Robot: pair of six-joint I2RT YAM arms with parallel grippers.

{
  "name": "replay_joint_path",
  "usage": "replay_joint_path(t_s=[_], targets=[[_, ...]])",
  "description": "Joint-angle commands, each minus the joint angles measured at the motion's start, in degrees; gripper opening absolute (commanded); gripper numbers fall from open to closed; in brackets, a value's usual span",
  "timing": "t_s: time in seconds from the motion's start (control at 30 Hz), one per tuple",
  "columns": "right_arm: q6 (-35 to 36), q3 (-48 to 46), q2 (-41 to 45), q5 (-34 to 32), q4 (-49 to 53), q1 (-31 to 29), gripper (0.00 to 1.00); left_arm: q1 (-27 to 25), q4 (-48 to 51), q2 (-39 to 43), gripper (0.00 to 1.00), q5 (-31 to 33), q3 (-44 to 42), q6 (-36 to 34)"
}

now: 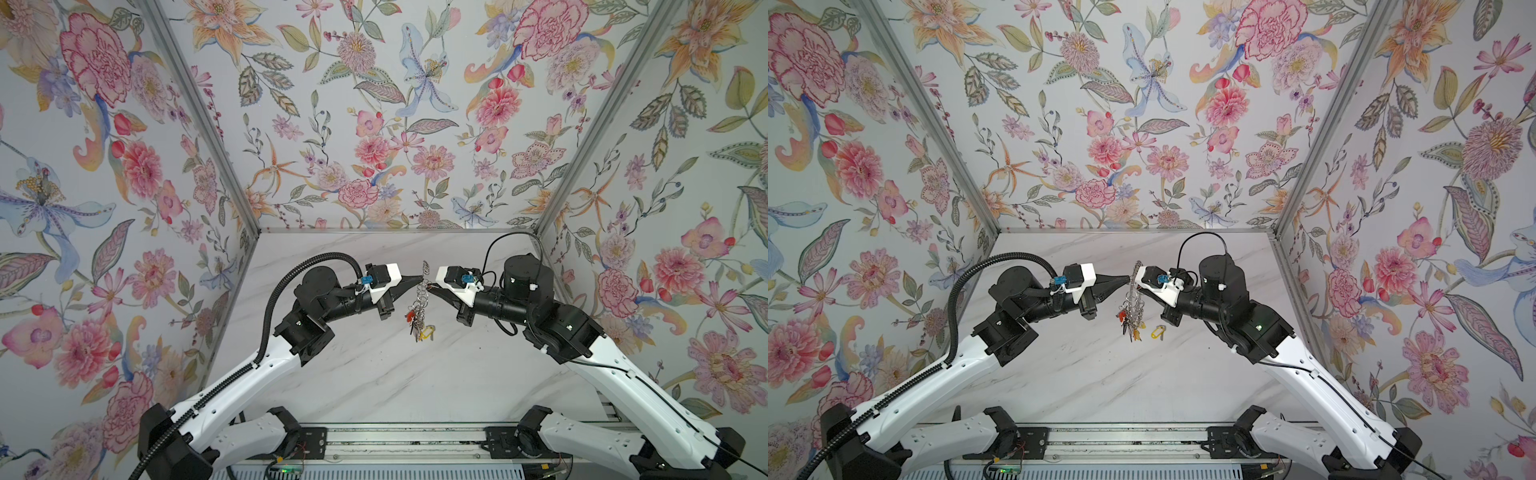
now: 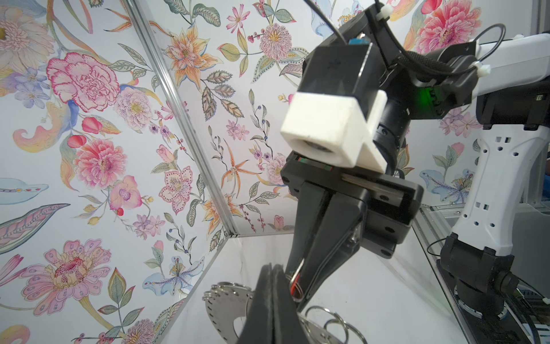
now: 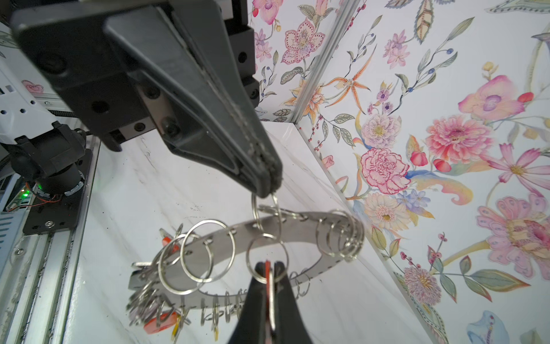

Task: Remove the keys from the keyring

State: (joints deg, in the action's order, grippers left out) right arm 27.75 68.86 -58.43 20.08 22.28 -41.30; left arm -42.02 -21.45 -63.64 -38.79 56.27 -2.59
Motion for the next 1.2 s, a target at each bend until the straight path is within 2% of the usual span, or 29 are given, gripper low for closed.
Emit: replay_joint_path(t_s=[0.0,0.33,0.57,1.03,1.17], targets=[[-0.5,-0.6,1.4,-2.3,1.7,0.8,0.00,-0.4,-2.9,1.9,0.00,0.0,1.1,-0.9],[0.9,1.6,2.2,-2.5,1.9,1.0,0.00,-0.4,6.1,0.7,0.00,-3.5,3.4,-4.1],[1.5,4.2,1.2,-0.1,3.0,0.9,0.00,-0.4,14.4,-0.7,0.00,-4.6,5.0,-8.0],[3.2,8.0,-1.9,-0.6,6.5,-1.4,0.00,-0.5,19.0,-3.2,0.00,-5.5,6.9,-11.5],[3.3,7.9,-1.6,-1.3,6.7,-1.7,0.00,-0.5,20.1,-3.4,0.00,-3.7,7.2,-12.1]])
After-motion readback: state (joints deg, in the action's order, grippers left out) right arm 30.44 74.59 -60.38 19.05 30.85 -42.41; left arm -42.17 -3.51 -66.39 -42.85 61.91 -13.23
